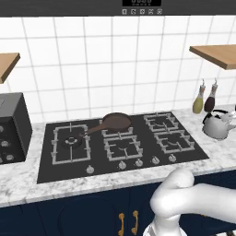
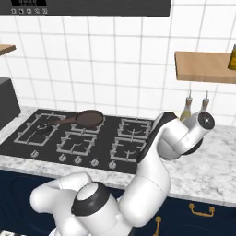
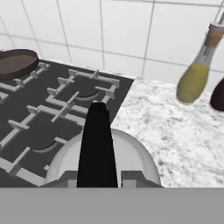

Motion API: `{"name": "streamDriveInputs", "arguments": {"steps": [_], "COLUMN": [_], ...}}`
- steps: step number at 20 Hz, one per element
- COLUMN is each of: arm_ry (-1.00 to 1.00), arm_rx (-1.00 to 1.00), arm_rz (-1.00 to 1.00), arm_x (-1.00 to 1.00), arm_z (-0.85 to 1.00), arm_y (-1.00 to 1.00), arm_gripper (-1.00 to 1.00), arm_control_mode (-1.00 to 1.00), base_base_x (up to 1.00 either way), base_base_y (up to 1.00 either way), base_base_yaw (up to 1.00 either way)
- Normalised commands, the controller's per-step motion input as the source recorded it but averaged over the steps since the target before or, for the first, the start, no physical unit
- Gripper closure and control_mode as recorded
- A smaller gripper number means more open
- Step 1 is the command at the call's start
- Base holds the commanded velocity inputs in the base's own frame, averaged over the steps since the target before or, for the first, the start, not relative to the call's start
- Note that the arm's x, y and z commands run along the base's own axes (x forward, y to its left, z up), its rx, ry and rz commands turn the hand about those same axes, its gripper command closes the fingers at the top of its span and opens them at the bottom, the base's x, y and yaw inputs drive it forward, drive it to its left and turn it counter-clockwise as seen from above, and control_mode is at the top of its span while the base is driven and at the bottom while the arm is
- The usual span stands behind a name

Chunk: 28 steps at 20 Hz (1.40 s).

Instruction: Pick the kettle from the counter and place it on a stove burner. Then turn the burner on.

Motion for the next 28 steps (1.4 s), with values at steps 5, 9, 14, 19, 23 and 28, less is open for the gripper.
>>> {"name": "streamDriveInputs", "arguments": {"steps": [5,9,14,19,23,28], "arm_ry": [-0.01,0.00,0.00,0.00,0.00,-0.05], "arm_rx": [0.00,0.01,0.00,0.00,0.00,0.00], "arm_rz": [0.04,0.06,0.05,0.03,0.02,0.03], "arm_x": [-0.01,0.00,0.00,0.00,0.00,0.08], "arm_z": [0.17,0.04,0.04,0.02,0.00,0.00], "arm_y": [0.46,0.49,0.51,0.65,0.68,0.50], "arm_gripper": [1.00,1.00,1.00,1.00,1.00,1.00], "arm_control_mode": [-1.00,-1.00,-1.00,-1.00,-1.00,-1.00], "base_base_x": [0.00,0.00,0.00,0.00,0.00,0.00], "base_base_y": [0.00,0.00,0.00,0.00,0.00,0.00], "base_base_yaw": [0.00,0.00,0.00,0.00,0.00,0.00]}}
